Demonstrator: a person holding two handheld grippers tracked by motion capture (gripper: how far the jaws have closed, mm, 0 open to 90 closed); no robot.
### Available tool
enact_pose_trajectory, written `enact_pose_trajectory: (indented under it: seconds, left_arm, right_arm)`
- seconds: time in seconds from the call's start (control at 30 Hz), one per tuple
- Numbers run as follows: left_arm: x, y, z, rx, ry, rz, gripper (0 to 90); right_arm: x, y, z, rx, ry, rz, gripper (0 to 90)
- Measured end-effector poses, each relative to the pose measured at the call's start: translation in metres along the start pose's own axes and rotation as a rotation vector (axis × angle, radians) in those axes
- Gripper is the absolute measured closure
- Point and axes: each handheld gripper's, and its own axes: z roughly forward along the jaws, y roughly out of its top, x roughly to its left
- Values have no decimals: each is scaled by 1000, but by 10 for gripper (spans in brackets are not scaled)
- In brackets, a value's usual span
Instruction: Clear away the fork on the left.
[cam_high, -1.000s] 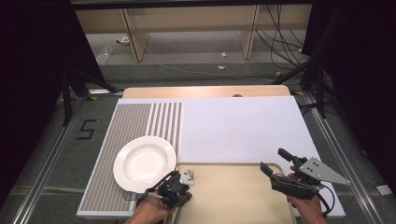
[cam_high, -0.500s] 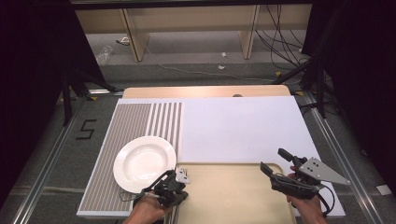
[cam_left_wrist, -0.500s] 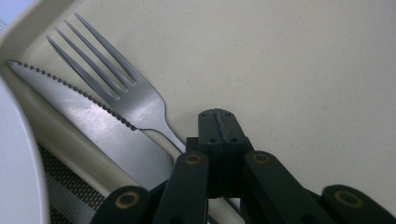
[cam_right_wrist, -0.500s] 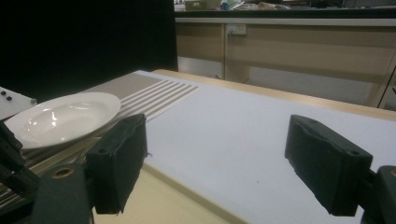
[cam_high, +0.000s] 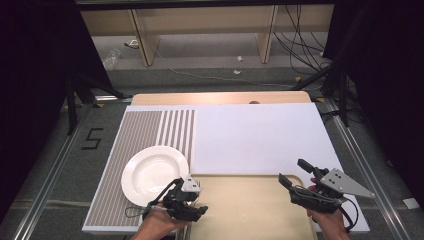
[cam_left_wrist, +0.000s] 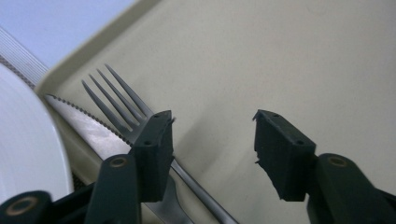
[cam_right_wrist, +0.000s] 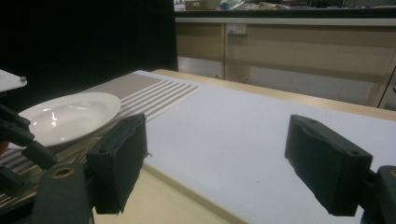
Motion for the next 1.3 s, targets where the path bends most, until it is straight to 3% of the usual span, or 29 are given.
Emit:
enact_pose_trajectory:
  seconds: [0.17, 0.37, 0.77, 0.93, 1.3]
  left_arm:
    - [7, 1, -11, -102, -12, -70, 359]
    - [13, 0, -21, -186, -31, -106, 296]
    - [18, -1, -31, -251, -30, -166, 216]
    - [22, -3, -37, -292, -49, -186, 202]
    - [34, -10, -51, -386, -14, -242, 192]
  right_arm:
    - [0, 0, 0, -1, -1, -1, 219]
    - [0, 0, -1, 1, 0, 4, 219]
    - [0, 0, -1, -1, 2, 6, 219]
    - [0, 0, -1, -3, 4, 6, 219]
    - [-2, -1, -2, -2, 1, 14, 219]
